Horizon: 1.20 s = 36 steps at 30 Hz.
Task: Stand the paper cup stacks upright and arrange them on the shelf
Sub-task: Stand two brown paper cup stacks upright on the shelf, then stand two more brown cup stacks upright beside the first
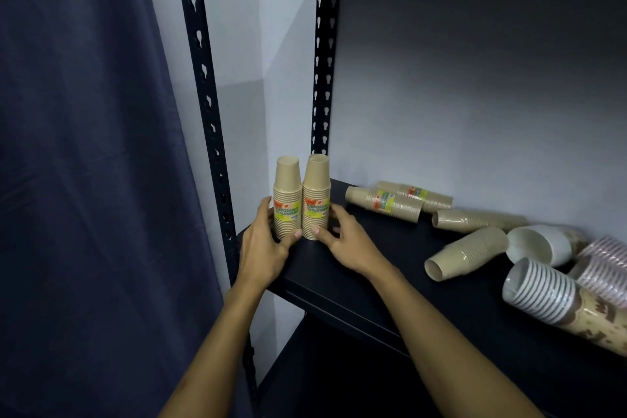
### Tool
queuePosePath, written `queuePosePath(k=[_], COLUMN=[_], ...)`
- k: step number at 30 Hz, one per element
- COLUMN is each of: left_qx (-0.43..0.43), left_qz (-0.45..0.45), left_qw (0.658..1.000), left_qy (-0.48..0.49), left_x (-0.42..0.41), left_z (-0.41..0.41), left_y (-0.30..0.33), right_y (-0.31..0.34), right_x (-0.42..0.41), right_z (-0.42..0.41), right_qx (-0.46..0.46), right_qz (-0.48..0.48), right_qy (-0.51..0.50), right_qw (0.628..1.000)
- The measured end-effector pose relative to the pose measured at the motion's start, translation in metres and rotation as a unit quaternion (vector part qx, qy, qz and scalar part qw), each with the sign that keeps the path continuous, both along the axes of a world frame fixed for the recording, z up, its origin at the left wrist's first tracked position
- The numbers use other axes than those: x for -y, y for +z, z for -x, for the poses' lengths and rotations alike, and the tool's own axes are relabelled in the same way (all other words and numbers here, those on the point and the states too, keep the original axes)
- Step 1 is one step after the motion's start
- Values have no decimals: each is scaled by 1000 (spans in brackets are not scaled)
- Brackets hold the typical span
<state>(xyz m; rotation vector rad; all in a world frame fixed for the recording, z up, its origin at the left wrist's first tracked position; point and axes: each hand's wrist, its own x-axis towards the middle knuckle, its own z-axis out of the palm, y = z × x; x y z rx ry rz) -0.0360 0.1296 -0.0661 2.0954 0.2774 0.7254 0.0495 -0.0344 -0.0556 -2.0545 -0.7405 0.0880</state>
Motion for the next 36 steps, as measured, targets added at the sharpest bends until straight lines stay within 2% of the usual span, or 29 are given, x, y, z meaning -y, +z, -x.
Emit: queuePosePath(k=[4,6,9,11,13,17,19,21,23,26,28,32,34,36], left_qx=[-73,-88,-85,-75,-77,-141,-172,-201,-213,-205,-200,-214,-211,-189], left_qz=[-3,-16,-67,-80,-57,-45,-53,-44,-6,51,66,35,54,112], left_qw=[996,992,988,992,995,982,976,973,974,977,977,970,969,971], left_qy=[56,94,113,70,-6,-121,-124,-101,-72,-14,35,112,116,95], left_x=[11,19,39,56,74,100,110,122,134,147,153,163,163,160], left_z=[15,27,40,39,32,-8,-39,-68,-93,-127,-144,-166,-174,-179], left_y=[1,1,4,8,13,20,21,23,28,34,35,37,38,41], right_y=[6,13,25,31,39,54,63,71,79,88,89,83,80,81], right_x=[29,50,88,116,142,185,202,218,228,233,232,227,224,221], right_z=[18,27,33,30,26,17,12,5,-4,-15,-20,-28,-31,-33], right_qx=[114,189,232,240,248,264,249,193,126,64,54,62,67,75], right_qz=[25,14,31,65,100,172,226,290,347,380,408,448,458,462], right_qy=[-25,-31,-49,-65,-78,-85,-74,-63,-53,-26,-22,-33,-37,-31], right_qw=[993,981,971,966,960,945,939,935,928,923,911,891,886,883])
